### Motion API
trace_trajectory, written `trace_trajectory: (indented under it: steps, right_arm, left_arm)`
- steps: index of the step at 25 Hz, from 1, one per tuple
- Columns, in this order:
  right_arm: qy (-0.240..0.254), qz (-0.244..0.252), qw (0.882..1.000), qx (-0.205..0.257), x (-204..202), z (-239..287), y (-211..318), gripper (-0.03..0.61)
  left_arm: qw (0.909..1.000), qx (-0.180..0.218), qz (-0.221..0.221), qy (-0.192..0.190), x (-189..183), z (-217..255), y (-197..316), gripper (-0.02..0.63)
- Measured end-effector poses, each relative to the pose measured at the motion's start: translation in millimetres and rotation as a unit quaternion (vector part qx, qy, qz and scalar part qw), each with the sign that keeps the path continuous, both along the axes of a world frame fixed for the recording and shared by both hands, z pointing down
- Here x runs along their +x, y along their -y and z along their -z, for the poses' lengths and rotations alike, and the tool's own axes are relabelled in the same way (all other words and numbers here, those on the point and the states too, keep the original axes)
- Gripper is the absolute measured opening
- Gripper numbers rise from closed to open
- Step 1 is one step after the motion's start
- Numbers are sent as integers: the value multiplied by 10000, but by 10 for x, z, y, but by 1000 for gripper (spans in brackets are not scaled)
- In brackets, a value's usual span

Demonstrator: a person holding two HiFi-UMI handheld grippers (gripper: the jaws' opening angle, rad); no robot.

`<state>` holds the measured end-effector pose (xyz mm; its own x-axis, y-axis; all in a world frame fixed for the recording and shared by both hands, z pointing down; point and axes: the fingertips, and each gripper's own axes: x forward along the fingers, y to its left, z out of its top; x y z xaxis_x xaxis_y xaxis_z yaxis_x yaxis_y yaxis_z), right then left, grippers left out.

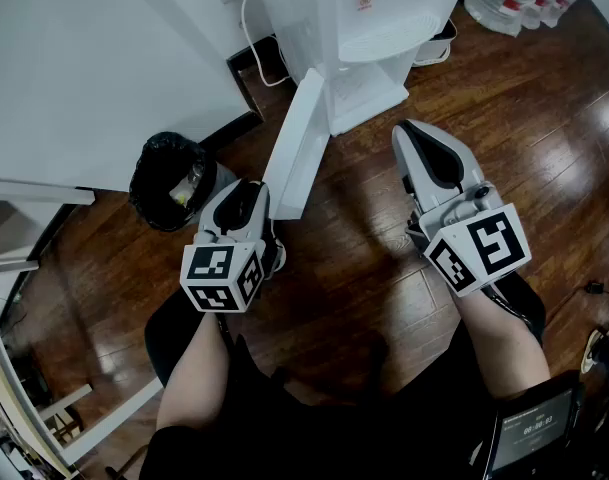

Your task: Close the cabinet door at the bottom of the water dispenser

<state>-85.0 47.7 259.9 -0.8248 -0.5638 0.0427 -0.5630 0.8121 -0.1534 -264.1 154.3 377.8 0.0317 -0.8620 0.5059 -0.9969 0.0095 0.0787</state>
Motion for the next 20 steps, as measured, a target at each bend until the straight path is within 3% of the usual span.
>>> trace_trajectory:
  steps: [5, 9, 14, 17, 20]
  right_arm:
    - [123, 67, 9999, -18, -96, 60, -20, 5]
    - [302, 206, 9993, -100, -222, 83, -60, 5]
    - [262, 276, 9992, -117, -348, 38, -83, 5]
    - [215, 285, 9993, -129, -409, 2, -95, 5]
    - [163, 283, 9993, -161, -444, -39, -94, 5]
  left_arm:
    - [9990, -324, -265, -121, -51, -354, -147, 278]
    - [9937, -466, -912, -465, 101, -429, -180, 384]
    - [9847, -873, -1499, -160, 144, -774, -290, 405]
    - [9813, -1215, -1491, -83, 143, -1073, -363, 401]
    - [9798, -1431, -1362, -300, 238, -1201, -383, 354]
